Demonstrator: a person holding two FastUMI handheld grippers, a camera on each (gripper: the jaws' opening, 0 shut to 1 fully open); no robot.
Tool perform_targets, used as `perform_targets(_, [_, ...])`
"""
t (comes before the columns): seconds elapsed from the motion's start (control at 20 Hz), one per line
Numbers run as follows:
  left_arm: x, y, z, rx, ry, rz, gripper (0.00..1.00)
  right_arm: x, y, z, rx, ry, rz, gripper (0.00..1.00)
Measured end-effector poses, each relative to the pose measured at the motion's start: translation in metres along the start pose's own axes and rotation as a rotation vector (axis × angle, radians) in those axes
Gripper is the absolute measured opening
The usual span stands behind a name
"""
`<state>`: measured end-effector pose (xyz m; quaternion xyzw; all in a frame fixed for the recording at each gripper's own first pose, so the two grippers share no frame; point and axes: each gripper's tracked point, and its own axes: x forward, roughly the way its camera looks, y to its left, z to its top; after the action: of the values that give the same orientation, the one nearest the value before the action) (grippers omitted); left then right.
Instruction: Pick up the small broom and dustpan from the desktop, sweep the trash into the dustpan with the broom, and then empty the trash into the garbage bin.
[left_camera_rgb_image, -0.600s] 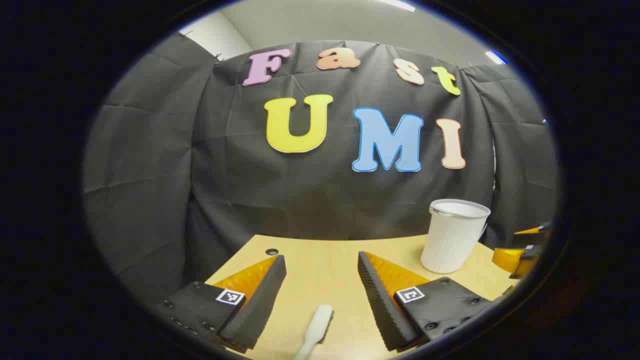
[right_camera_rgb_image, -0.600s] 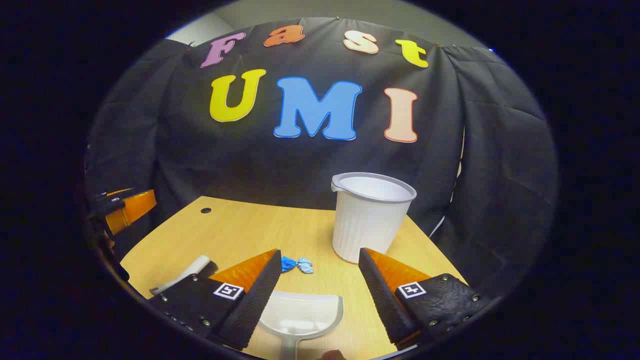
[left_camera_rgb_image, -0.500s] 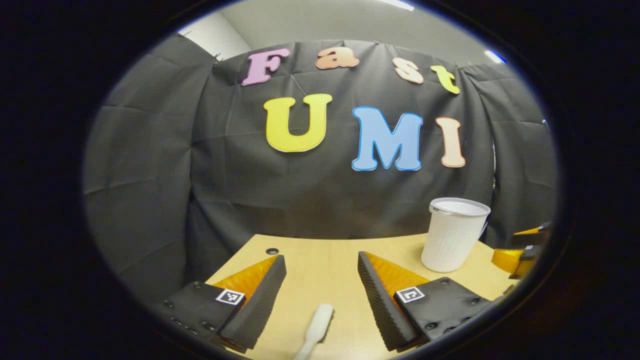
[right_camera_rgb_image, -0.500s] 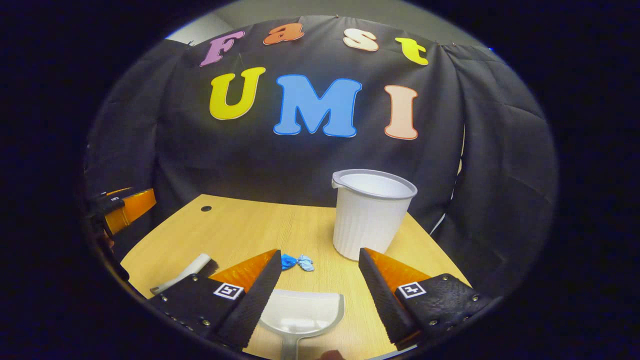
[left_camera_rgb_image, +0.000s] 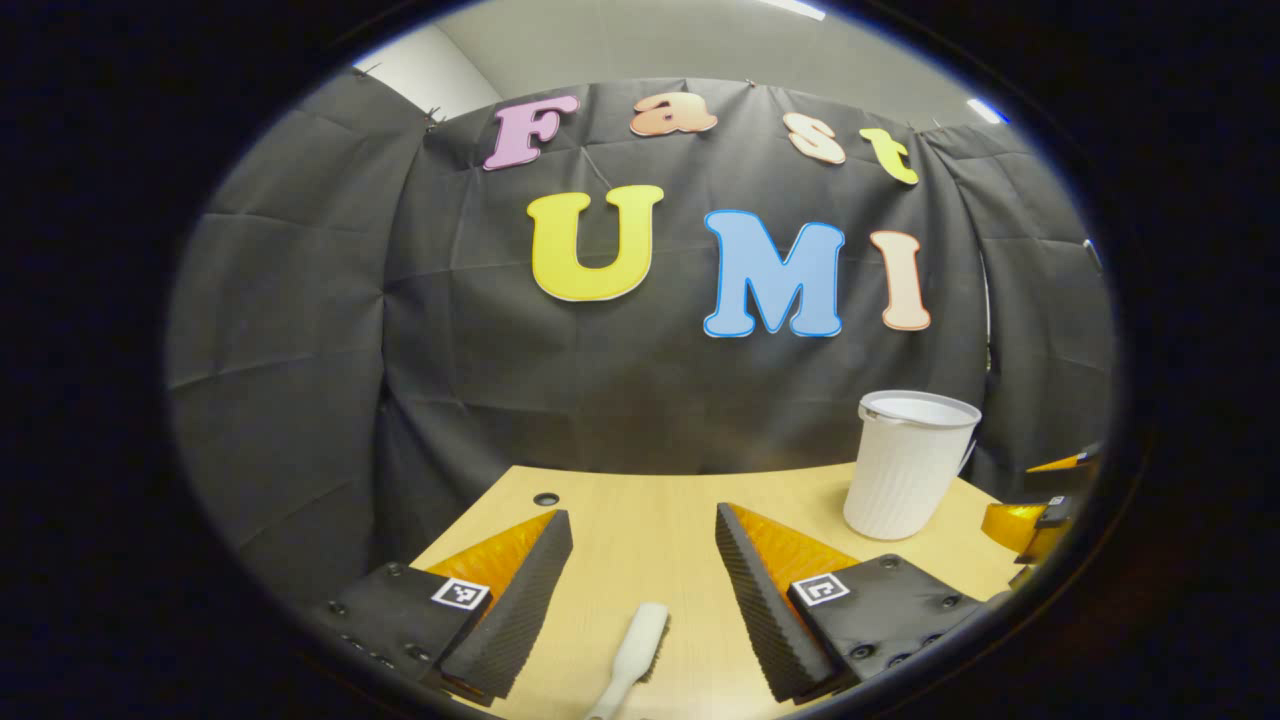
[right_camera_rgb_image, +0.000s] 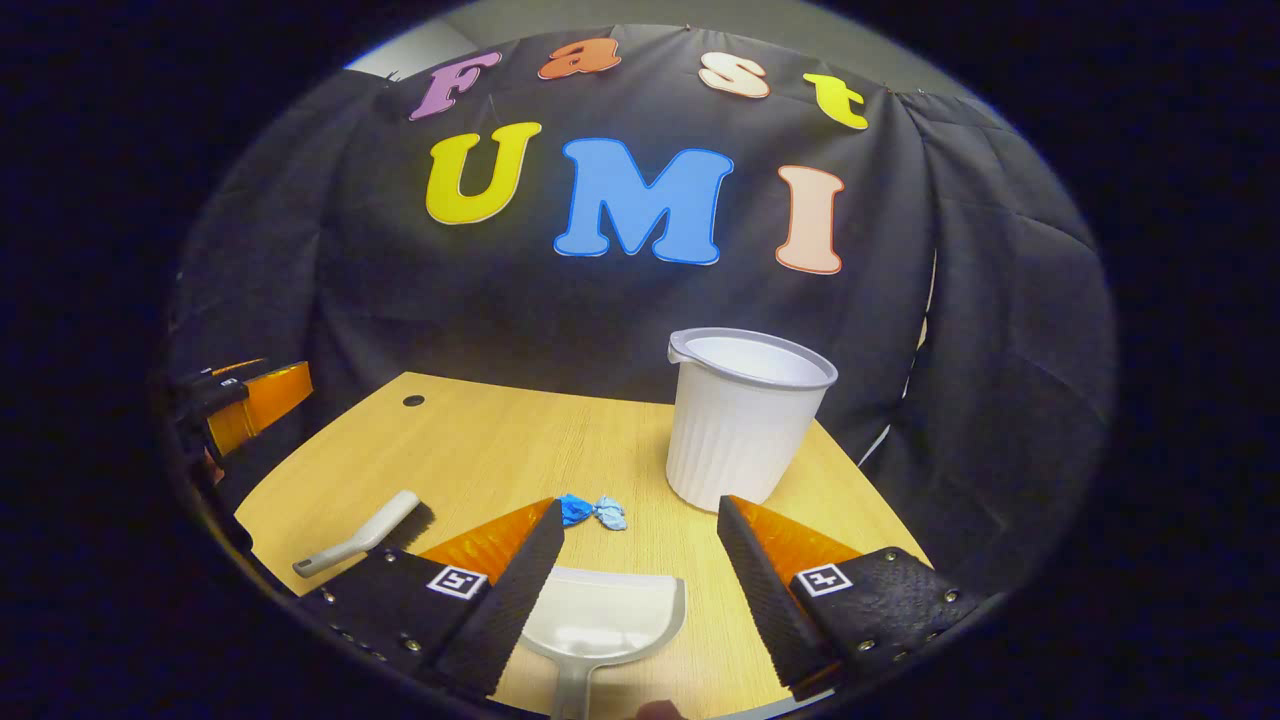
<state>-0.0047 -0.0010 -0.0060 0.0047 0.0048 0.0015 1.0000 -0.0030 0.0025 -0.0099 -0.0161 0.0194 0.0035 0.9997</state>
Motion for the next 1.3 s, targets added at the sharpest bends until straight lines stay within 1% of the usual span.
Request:
perform_targets(0.2, [0.000, 0.001, -0.011, -0.022, 0.033, -0.006, 0.94, 0.002, 0.005, -0.012, -0.003, 0.035, 0.016, 0.96])
perform_targets(0.4, [0.001, 0.004, -0.045, -0.025, 0.143, -0.023, 0.94, 0.006, 0.017, -0.037, 0.003, 0.142, 0.060, 0.96])
perform_targets(0.6, [0.002, 0.007, -0.083, -0.029, 0.283, -0.047, 0.94, 0.006, 0.027, -0.072, 0.013, 0.275, 0.093, 0.96])
perform_targets(0.75, [0.005, 0.015, -0.112, -0.026, 0.387, -0.045, 0.94, 0.005, 0.033, -0.097, 0.026, 0.370, 0.108, 0.97])
perform_targets(1.05, [0.009, 0.017, -0.167, 0.004, 0.597, -0.086, 0.94, 0.001, 0.037, -0.145, 0.079, 0.573, 0.102, 0.96])
perform_targets(1.3, [0.000, 0.018, -0.209, 0.028, 0.763, -0.113, 0.95, 0.000, 0.039, -0.180, 0.127, 0.721, 0.090, 0.96])
